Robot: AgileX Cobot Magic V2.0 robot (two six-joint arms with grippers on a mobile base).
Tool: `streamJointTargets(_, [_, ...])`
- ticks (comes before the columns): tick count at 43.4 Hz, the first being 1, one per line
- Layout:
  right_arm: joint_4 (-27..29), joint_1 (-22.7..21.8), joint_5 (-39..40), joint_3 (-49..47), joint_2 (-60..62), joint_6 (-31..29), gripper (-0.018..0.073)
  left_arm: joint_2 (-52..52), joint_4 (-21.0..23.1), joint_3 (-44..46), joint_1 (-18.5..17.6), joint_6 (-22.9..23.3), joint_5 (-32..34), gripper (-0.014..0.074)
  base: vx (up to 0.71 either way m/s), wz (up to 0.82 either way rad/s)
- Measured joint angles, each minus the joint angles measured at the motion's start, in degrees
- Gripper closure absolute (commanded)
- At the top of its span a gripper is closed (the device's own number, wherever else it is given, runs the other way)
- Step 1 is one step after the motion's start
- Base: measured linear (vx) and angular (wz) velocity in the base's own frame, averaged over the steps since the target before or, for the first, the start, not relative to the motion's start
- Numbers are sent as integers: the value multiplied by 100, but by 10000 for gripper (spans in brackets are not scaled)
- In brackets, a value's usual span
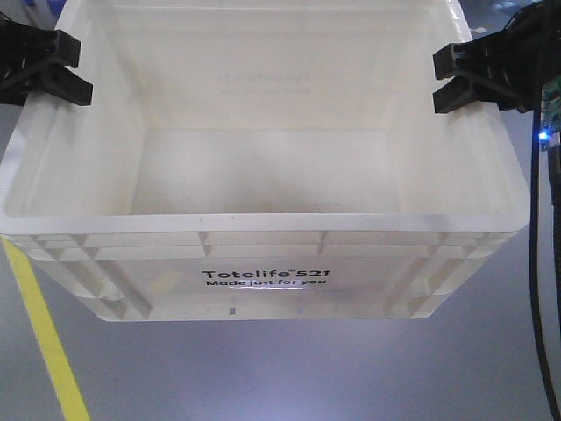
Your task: Place moving items into box and shelve
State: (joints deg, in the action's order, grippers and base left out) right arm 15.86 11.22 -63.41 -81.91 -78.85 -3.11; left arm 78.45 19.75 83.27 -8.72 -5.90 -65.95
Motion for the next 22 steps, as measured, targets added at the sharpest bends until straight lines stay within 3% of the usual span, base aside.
streamJointTargets(22, [-5, 0, 0, 0, 0, 0, 559, 0, 0, 0, 0, 0, 0, 600, 19, 62])
